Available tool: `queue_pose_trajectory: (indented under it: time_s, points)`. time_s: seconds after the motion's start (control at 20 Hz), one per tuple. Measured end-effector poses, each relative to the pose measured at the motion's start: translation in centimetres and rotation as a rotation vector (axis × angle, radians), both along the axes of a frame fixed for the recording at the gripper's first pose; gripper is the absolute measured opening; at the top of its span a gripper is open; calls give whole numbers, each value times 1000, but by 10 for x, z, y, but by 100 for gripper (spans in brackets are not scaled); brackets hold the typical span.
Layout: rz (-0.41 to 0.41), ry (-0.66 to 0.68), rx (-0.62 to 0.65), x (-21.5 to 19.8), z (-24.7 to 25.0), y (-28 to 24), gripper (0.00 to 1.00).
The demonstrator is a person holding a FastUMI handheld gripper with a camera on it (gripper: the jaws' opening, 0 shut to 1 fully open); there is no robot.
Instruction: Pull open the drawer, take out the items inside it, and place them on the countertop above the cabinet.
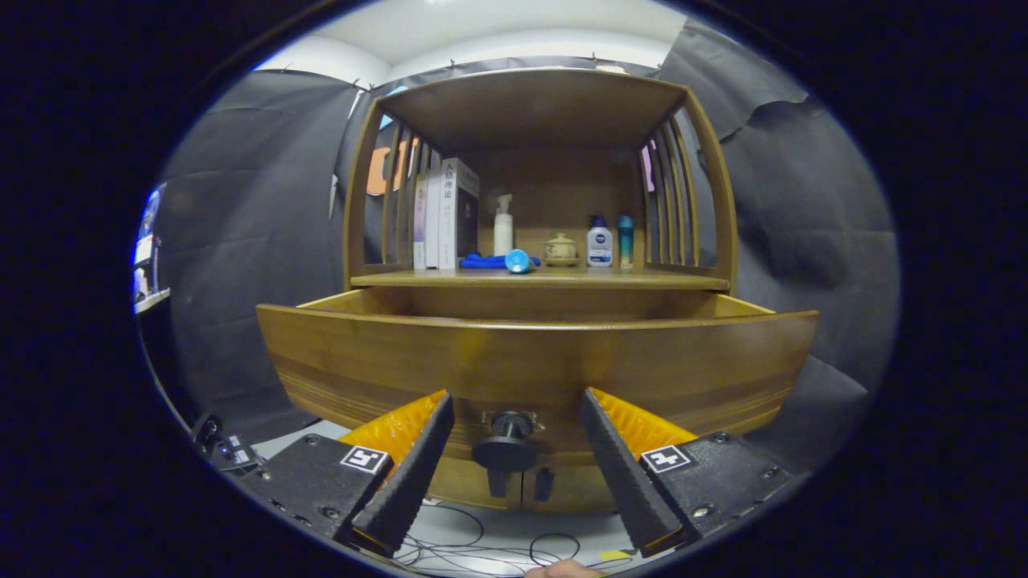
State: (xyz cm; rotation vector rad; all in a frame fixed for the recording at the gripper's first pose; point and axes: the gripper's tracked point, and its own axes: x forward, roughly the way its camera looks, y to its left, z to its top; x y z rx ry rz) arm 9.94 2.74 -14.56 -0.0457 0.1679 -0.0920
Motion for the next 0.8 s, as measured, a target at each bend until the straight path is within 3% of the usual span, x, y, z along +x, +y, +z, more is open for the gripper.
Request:
queue_pose_trajectory:
  time_s: [0.35,0.8]
  points:
    - [-88,-49,48,7,3,4,99]
    - [-96,-30,86,55,8,0,100]
